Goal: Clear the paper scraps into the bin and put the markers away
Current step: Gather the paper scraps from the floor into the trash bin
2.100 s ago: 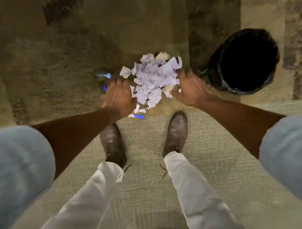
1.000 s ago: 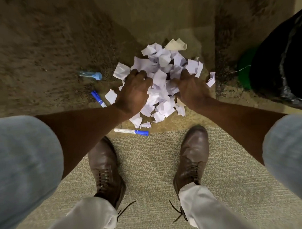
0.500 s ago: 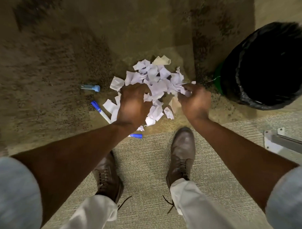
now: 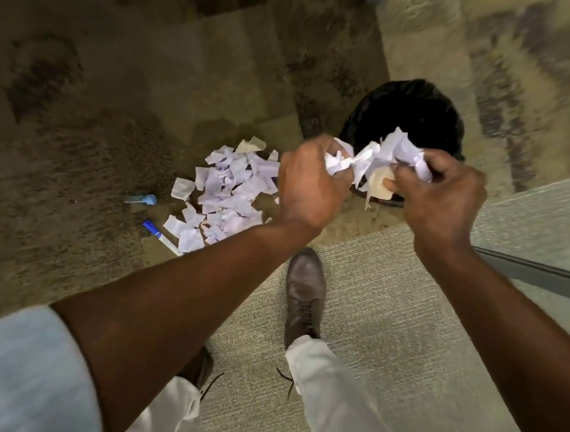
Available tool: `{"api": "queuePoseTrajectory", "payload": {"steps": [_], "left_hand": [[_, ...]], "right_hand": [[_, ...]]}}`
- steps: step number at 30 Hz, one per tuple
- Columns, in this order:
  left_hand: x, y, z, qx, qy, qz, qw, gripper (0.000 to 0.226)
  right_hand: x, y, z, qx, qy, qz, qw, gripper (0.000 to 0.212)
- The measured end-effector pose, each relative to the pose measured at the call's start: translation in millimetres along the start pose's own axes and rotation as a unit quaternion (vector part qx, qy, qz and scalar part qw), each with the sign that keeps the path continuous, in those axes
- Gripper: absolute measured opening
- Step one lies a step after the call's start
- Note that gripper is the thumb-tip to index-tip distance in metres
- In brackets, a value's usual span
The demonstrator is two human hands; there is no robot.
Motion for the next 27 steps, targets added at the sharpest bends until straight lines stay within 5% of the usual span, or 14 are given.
{"api": "queuePoseTrajectory", "payload": {"steps": [8, 13, 18, 22, 27], "left_hand": [[-61.4, -66.5, 32.9, 0.036, -0.003, 0.027, 0.999, 0.024], [-71.9, -104.9, 39.1, 0.149, -0.036, 0.041, 0.987, 0.051], [-52.1, -89.7, 23.6, 0.141, -0.078, 0.041, 0.986, 0.045], [14.9, -67.5, 3.0, 0.097, -0.035, 0.029, 0.994, 0.009], [128.8, -49.5, -27.6, 0.108, 0.024, 0.14, 0.984, 0.007]], "right_hand": [[-43.8, 38.1, 60.1, -0.023, -0.084, -0.024, 0.996, 0.012], [-76.5, 36.0, 80.5, -0.03, -0.145, -0.075, 0.986, 0.054], [-62.3, 33.5, 64.6, -0.036, -0.079, -0.07, 0.994, 0.036], [-44.0, -10.8, 18.3, 0.046, 0.01, -0.032, 0.998, 0.019], [-65.9, -101.8, -47.8, 0.22, 0.033, -0.1, 0.97, 0.015]]}}
Point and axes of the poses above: each hand's wrist, its own z-axis towards the middle knuckle, its own y-axis out of the back of the hand, x = y × z, the point moved 10 cm from there along z, towards the middle knuckle, and after that the axes turned 13 degrees about z, right-handed, at the moved point
